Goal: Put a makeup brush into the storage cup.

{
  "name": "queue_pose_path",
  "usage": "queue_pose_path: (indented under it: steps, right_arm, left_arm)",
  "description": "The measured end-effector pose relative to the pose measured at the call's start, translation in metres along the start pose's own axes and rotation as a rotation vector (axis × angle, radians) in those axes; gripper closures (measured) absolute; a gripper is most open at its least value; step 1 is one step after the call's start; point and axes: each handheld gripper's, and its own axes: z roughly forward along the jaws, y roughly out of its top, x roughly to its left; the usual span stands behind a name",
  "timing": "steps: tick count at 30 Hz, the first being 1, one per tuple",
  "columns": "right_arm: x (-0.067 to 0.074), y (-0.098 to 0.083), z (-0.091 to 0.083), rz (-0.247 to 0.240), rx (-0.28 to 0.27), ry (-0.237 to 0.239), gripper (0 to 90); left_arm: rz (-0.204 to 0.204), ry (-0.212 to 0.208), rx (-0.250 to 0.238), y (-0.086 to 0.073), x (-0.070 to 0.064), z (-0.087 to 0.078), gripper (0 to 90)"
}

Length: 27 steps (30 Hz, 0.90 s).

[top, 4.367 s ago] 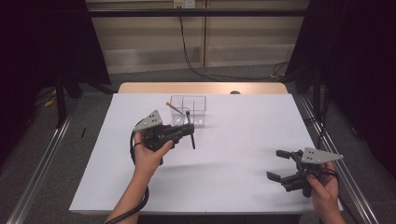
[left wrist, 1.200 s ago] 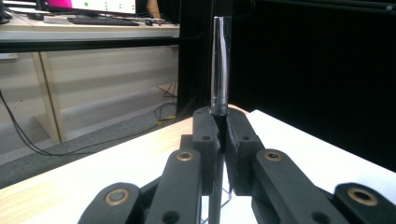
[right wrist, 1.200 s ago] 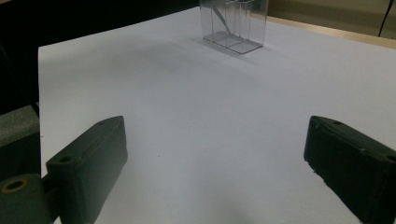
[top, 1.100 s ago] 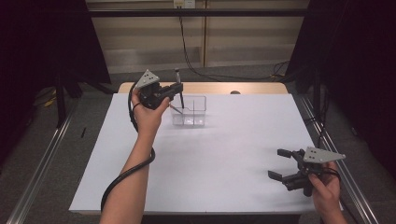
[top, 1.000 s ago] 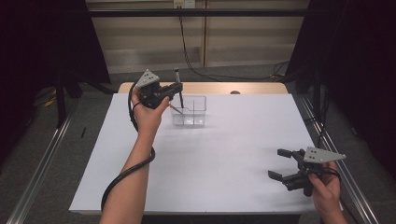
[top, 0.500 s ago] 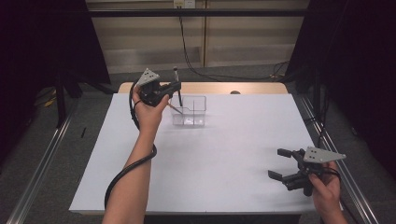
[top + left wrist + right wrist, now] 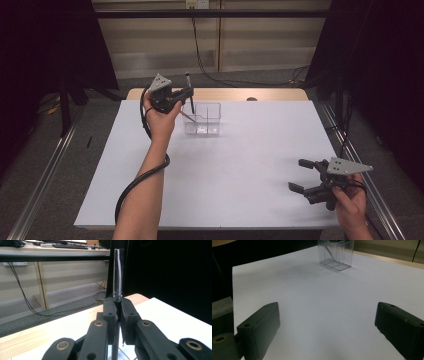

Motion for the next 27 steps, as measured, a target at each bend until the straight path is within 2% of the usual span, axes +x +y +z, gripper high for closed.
queue_pose_path:
  steps: [16, 27]
  right_arm:
    - [0.0, -0.001, 0.002, -0.004, 0.009, 0.007, 5.9]
    - [0.001, 0.0, 0.004, -0.011, 0.011, 0.012, 5.9]
  left_arm:
    - [-0.004, 0.016, 0.016, -0.006, 0.005, 0.005, 83.9]
    - [-0.007, 0.009, 0.034, -0.011, 0.006, 0.01, 83.9]
